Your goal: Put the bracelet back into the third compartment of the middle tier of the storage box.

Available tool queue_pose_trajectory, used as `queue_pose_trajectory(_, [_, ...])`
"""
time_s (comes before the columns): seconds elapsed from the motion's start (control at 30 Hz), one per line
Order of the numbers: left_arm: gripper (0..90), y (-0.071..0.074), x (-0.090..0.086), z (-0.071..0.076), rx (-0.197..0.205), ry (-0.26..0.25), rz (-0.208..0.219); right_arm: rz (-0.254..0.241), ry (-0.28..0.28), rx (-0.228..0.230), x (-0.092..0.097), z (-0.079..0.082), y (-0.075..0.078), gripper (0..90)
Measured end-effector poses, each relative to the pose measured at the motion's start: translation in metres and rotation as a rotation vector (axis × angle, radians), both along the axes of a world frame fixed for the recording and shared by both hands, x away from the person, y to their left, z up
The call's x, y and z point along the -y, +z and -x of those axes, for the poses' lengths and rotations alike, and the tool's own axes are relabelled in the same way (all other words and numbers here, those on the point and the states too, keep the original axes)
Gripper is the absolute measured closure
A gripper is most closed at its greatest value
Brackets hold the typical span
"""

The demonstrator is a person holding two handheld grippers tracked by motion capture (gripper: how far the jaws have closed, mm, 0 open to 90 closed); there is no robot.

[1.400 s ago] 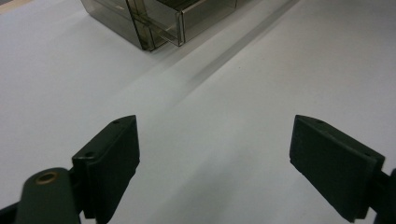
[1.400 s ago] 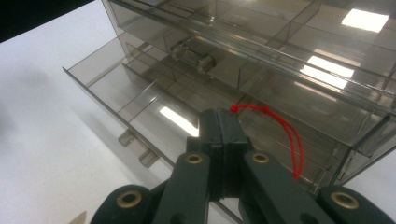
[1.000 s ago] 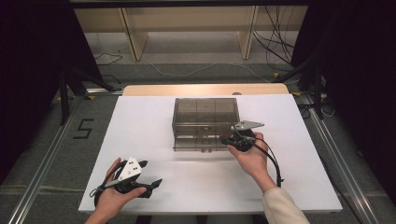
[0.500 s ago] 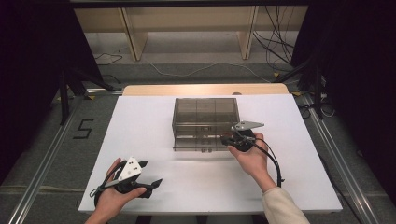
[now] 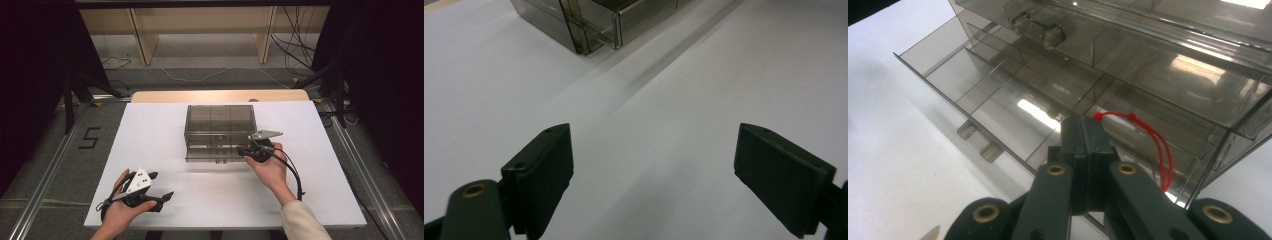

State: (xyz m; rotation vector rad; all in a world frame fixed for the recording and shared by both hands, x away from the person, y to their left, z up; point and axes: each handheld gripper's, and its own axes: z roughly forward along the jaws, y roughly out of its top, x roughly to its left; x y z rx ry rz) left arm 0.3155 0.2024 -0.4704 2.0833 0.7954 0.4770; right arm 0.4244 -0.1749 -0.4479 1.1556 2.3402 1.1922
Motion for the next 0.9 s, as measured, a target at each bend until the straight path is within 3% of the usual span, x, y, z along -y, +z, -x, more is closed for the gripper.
queue_pose_trajectory(0.67, [15.8,-0.0006,0.0005,-0.0005,-0.003,-0.001,0.0,-0.007,-0.009,-0.012,0.0016,-0.0018,-0.0047,90.0])
queue_pose_trajectory(0.9, [15.8,-0.0005,0.0004,-0.0004,-0.002,-0.001,0.0,-0.007,-0.012,0.001,0.0024,-0.0021,-0.0042,86.0])
